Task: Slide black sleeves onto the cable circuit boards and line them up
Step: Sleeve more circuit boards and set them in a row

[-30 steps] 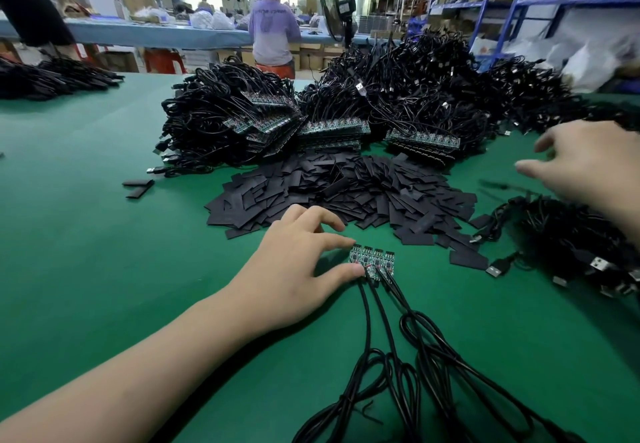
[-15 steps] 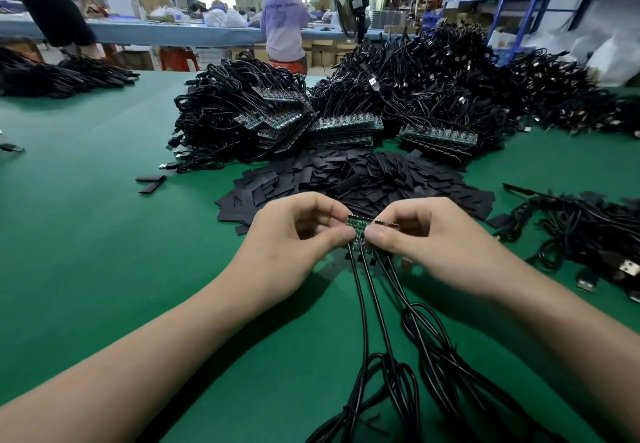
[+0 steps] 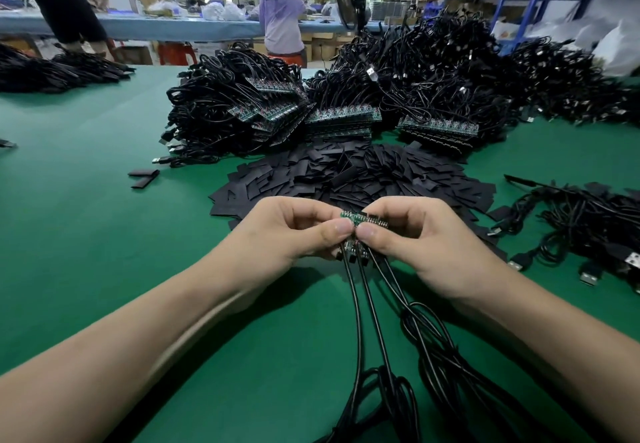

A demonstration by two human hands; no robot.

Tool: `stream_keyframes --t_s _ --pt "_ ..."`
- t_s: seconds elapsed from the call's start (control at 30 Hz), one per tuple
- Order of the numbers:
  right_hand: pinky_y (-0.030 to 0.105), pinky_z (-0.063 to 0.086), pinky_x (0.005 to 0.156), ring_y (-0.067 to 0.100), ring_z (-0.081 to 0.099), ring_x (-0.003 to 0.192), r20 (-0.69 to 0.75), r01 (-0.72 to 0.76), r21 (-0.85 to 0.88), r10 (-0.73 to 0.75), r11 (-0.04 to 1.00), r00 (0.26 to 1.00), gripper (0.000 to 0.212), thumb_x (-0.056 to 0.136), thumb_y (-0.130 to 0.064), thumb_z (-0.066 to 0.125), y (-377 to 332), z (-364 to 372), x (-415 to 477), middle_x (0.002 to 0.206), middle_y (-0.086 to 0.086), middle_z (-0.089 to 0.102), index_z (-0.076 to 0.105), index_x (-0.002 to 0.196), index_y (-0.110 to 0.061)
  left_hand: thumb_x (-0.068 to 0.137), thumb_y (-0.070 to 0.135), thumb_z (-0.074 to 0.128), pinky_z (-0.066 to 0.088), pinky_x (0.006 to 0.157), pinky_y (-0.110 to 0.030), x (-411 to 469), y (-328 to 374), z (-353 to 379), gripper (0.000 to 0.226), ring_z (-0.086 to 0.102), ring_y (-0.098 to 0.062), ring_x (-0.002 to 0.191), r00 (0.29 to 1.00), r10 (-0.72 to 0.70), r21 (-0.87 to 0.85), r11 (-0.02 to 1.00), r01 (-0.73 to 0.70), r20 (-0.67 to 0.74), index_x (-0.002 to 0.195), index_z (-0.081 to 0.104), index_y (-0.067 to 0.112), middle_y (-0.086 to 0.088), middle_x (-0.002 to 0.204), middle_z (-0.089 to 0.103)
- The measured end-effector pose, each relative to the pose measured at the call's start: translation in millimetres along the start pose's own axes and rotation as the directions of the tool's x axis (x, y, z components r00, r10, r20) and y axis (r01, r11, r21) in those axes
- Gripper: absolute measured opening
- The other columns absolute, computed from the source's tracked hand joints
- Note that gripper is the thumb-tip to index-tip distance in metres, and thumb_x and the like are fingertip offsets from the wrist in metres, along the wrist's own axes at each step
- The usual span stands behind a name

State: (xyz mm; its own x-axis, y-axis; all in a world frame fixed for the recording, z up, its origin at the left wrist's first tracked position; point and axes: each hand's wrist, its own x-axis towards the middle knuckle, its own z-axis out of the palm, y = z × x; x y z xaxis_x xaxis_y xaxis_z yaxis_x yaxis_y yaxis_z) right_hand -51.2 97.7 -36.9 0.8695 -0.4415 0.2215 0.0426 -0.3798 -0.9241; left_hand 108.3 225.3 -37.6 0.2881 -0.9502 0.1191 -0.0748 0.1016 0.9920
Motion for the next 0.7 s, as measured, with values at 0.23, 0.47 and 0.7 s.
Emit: stream_keyframes --t_s 0.23,0.47,0.7 --pt "0.012 0.041 0.070 -0.006 0.062 0.079 -0.174 -0.065 -0.464 -0.019 0.883 0.985 0.010 0.089 -0.042 0.074 6.8 3.1 -3.1 0.083 -0.020 0.072 0.076 0.087 -0.033 0.067 0.039 0.081 0.048 0.067 -0.017 3.6 0.9 -10.3 0.018 0.059 -0.002 0.065 0.971 0.070 -0.022 0.997 -0.077 -0.229 0.075 0.078 0.024 0.007 0.072 0.069" --pt "0.011 0.040 0.080 -0.005 0.060 0.094 -0.154 0.061 -0.422 -0.138 0.904 0.978 0.025 0.088 -0.055 0.062 -5.7 20.4 -5.5 0.092 -0.024 0.070 0.076 0.092 -0.035 0.072 0.031 0.080 0.057 0.076 -0.024 2.2 2.8 3.6 0.013 0.071 -0.016 0.075 0.938 0.237 0.086 0.971 -0.222 -0.253 0.080 0.077 0.021 -0.004 0.081 0.077" --pt "0.023 0.055 0.056 0.017 0.070 0.062 -0.090 0.065 0.405 -0.031 0.912 0.995 0.021 0.093 -0.030 0.057 -34.8 2.6 -7.6 0.070 0.003 0.072 0.070 0.084 -0.016 0.098 0.033 0.064 0.049 0.077 -0.017 11.8 -3.6 -1.4 0.016 0.066 -0.001 0.084 0.919 0.302 0.494 0.857 -0.146 -0.252 0.106 0.077 0.027 0.011 0.093 0.076"
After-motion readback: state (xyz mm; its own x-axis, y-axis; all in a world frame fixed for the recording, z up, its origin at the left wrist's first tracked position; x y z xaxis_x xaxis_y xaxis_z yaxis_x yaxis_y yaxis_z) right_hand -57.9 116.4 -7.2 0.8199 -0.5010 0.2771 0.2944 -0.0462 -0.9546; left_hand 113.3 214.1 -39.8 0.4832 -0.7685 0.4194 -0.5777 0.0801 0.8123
